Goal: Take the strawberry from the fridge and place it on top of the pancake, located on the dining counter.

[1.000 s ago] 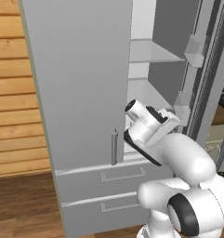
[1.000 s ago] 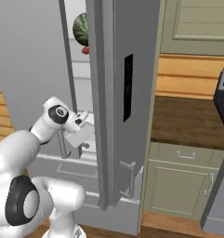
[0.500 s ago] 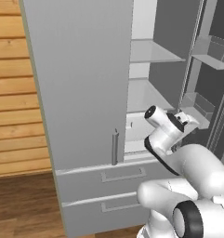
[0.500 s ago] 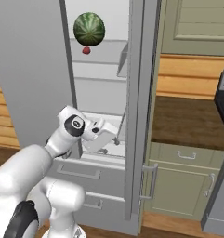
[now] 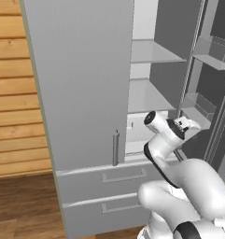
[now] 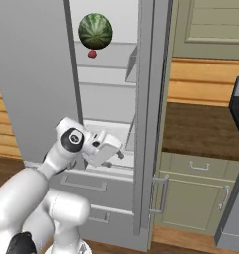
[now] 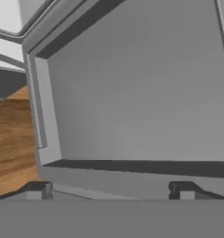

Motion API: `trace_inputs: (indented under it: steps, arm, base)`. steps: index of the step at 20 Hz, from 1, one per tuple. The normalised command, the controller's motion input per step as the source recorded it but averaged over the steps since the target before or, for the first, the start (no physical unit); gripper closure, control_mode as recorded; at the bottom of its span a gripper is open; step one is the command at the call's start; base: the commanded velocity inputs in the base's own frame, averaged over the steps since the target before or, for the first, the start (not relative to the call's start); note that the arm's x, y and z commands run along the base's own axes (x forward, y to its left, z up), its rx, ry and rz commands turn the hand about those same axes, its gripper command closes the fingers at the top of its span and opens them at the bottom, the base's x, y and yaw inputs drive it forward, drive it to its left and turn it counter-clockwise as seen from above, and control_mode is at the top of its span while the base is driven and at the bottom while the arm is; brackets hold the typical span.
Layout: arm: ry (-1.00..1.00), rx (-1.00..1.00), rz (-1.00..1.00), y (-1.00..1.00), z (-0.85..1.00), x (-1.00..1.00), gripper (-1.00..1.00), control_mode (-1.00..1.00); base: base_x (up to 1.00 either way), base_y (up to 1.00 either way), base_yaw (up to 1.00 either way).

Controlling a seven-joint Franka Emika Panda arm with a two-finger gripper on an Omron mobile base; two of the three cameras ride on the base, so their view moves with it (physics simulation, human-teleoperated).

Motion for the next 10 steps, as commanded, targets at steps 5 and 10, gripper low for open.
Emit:
trace_inputs:
  steps: [5, 10]
  arm:
    - [0.00, 0.02, -0.03, 0.87, 0.00, -0.12, -1.00, -1.00]
    - [-0.09, 0.10, -0.01, 0.95, 0.00, 0.00, -1.00, -1.00]
  base:
    - [0.00, 0.00, 0.00]
    - [0.00, 0.00, 0.00]
